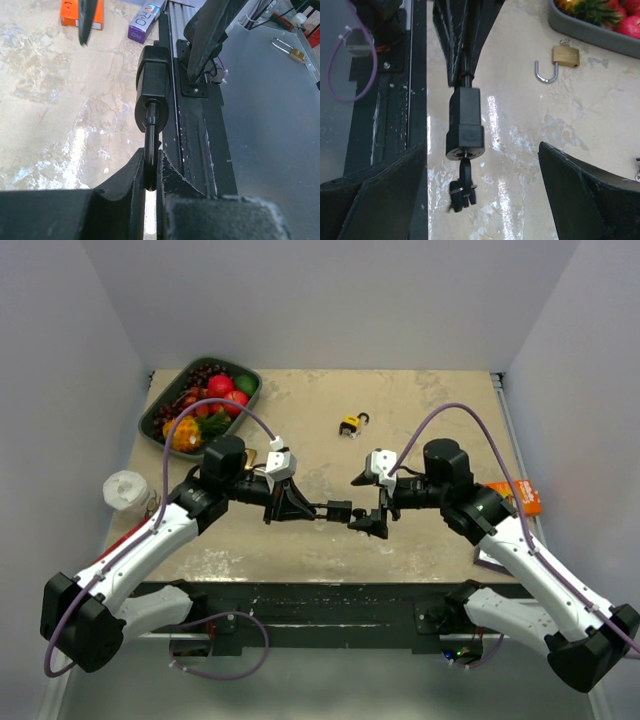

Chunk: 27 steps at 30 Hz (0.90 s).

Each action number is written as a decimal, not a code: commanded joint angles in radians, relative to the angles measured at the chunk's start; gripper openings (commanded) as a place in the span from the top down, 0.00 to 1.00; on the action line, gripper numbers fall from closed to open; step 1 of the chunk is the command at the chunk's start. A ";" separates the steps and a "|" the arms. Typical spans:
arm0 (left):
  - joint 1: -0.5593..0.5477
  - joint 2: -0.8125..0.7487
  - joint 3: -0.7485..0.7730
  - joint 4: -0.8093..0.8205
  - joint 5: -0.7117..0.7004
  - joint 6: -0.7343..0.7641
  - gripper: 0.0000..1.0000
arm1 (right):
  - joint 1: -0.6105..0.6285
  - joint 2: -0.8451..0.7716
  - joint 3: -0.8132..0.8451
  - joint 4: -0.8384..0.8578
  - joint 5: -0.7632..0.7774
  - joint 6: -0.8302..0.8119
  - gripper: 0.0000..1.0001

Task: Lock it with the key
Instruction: Lock the lock.

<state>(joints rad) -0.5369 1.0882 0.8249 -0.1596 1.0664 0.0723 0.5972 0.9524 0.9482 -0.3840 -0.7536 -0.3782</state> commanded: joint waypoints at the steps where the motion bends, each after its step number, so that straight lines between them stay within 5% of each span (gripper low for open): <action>1: 0.005 -0.016 0.080 0.063 0.058 0.018 1.00 | -0.002 -0.003 0.031 -0.090 -0.064 -0.123 0.05; 9: 0.005 -0.031 0.059 0.143 0.064 -0.054 1.00 | 0.018 0.052 0.035 -0.016 -0.122 -0.100 0.32; 18: 0.005 -0.053 0.036 0.288 0.026 -0.184 1.00 | 0.056 0.048 0.020 0.025 -0.105 -0.065 0.48; 21: 0.005 -0.063 0.011 0.370 0.021 -0.251 1.00 | 0.058 0.036 -0.003 0.112 -0.116 0.007 0.63; 27: 0.005 -0.082 -0.006 0.402 0.024 -0.272 1.00 | 0.058 0.042 -0.009 0.129 -0.133 0.042 0.67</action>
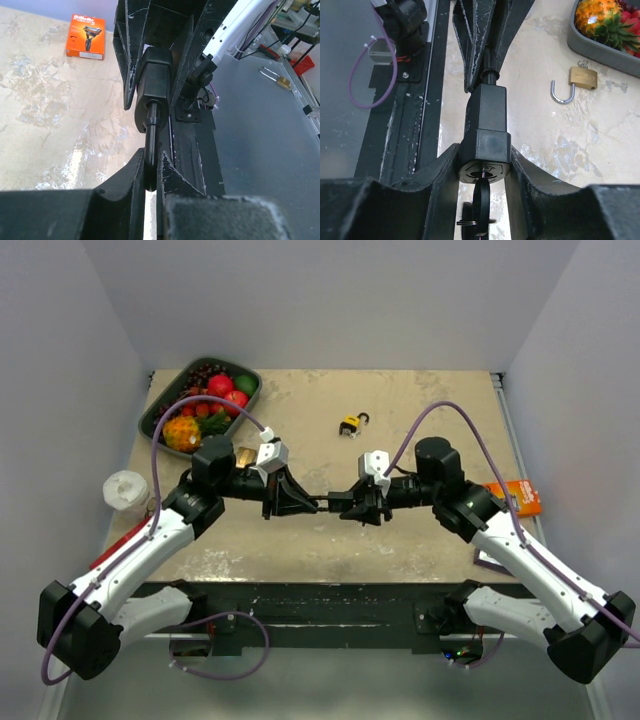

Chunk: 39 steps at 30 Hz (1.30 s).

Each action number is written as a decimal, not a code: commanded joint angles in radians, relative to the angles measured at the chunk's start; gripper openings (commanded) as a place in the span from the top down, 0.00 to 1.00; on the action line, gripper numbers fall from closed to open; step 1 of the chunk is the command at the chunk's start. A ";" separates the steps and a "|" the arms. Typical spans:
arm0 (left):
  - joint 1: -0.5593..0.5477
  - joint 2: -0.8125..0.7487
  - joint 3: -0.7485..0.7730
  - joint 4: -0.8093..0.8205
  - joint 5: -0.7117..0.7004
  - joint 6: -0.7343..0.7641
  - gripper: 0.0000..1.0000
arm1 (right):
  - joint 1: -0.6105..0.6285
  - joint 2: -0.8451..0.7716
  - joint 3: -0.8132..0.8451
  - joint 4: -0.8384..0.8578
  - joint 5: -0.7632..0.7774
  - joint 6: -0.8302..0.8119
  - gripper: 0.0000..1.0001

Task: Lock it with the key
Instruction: Lock the lock.

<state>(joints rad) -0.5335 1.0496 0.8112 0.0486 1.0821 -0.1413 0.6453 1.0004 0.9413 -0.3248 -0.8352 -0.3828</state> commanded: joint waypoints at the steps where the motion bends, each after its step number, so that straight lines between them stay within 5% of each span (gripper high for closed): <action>1: 0.003 -0.045 0.008 0.203 0.012 -0.064 1.00 | 0.011 -0.008 -0.004 0.072 -0.053 0.056 0.66; 17: 0.001 -0.033 -0.014 0.384 0.002 -0.219 1.00 | 0.011 -0.003 -0.016 0.135 -0.081 0.134 0.53; 30: 0.001 -0.025 -0.015 0.410 0.001 -0.233 1.00 | 0.010 0.007 -0.013 0.164 -0.097 0.156 0.67; 39: -0.003 -0.008 -0.010 0.379 0.007 -0.208 1.00 | 0.010 0.014 -0.006 0.171 -0.104 0.171 0.57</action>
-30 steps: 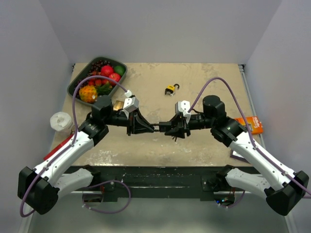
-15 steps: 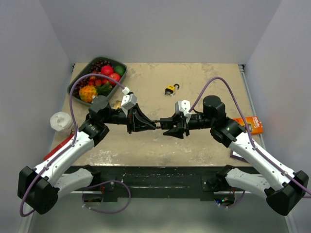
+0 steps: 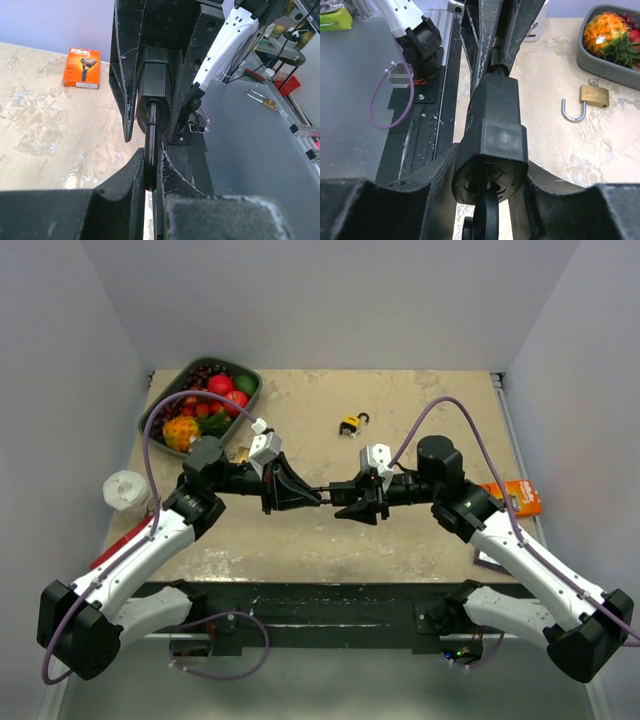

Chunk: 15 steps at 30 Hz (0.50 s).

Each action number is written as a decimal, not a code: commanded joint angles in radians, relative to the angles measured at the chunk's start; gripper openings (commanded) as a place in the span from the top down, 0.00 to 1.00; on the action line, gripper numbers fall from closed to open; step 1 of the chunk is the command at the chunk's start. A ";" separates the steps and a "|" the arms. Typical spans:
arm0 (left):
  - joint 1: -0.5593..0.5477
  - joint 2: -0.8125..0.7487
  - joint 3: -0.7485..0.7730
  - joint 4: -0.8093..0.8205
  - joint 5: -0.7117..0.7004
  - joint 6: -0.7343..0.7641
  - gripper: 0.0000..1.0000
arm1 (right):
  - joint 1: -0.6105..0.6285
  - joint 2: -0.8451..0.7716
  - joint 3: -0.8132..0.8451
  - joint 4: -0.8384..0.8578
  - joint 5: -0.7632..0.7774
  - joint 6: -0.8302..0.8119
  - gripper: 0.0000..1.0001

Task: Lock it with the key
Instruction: Lock the lock.

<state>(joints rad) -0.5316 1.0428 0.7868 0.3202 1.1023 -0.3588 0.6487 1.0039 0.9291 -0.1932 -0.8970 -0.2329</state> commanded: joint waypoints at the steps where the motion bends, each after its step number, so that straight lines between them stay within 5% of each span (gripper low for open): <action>1: -0.005 0.000 0.014 0.108 -0.015 0.011 1.00 | 0.006 0.012 0.008 0.041 -0.042 0.021 0.57; 6: -0.005 0.002 0.017 0.100 -0.024 0.021 1.00 | 0.008 0.010 0.007 0.041 -0.040 0.024 0.54; 9: -0.005 0.003 0.017 0.086 -0.033 0.030 1.00 | 0.006 0.007 0.005 0.041 -0.040 0.026 0.42; 15: -0.004 0.002 0.008 0.083 -0.042 0.035 1.00 | 0.008 0.004 0.004 0.044 -0.028 0.030 0.50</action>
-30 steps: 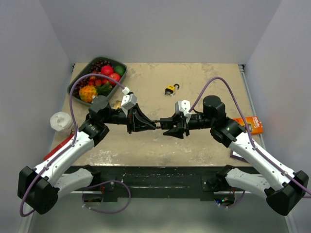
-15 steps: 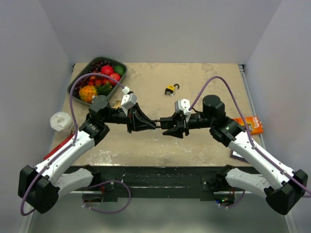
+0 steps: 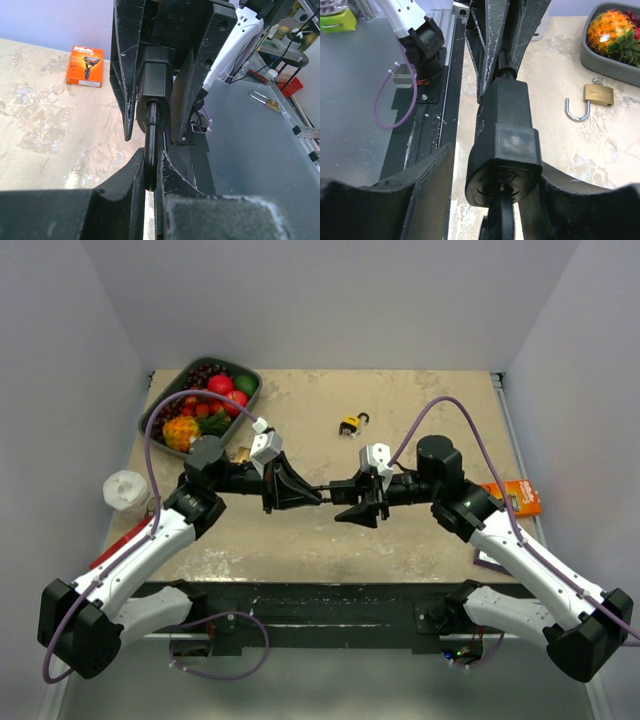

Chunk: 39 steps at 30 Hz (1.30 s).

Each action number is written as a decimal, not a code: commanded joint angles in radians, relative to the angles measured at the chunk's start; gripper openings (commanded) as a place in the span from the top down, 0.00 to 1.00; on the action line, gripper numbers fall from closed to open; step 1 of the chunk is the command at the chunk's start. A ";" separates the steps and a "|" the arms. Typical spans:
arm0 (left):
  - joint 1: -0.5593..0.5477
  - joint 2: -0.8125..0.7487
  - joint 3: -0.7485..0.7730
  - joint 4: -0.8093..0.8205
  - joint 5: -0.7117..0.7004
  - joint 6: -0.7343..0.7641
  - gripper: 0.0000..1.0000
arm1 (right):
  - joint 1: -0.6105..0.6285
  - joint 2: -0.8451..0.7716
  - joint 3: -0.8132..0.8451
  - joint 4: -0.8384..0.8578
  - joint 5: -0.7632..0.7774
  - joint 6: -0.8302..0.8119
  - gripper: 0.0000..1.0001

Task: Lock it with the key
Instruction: Lock the lock.

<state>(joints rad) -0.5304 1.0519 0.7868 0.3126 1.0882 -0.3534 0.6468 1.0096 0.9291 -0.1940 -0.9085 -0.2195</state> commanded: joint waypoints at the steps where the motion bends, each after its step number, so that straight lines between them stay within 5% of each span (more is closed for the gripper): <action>1: -0.005 -0.007 0.008 0.088 -0.027 0.033 1.00 | 0.008 0.000 0.002 0.050 -0.015 0.022 0.57; 7: -0.008 -0.004 0.019 0.036 -0.016 0.076 1.00 | 0.008 0.006 -0.003 0.082 -0.018 0.062 0.85; 8: -0.010 -0.004 0.022 0.020 -0.013 0.089 1.00 | 0.010 0.007 -0.003 0.082 -0.021 0.065 1.00; 39: -0.201 0.131 0.097 0.315 -0.048 -0.119 1.00 | 0.063 0.080 -0.033 0.246 -0.027 0.098 1.00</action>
<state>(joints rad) -0.5919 1.1393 0.7891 0.4385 1.1084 -0.4347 0.6277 1.0199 0.8948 -0.1490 -0.9344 -0.1146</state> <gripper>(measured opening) 0.121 0.380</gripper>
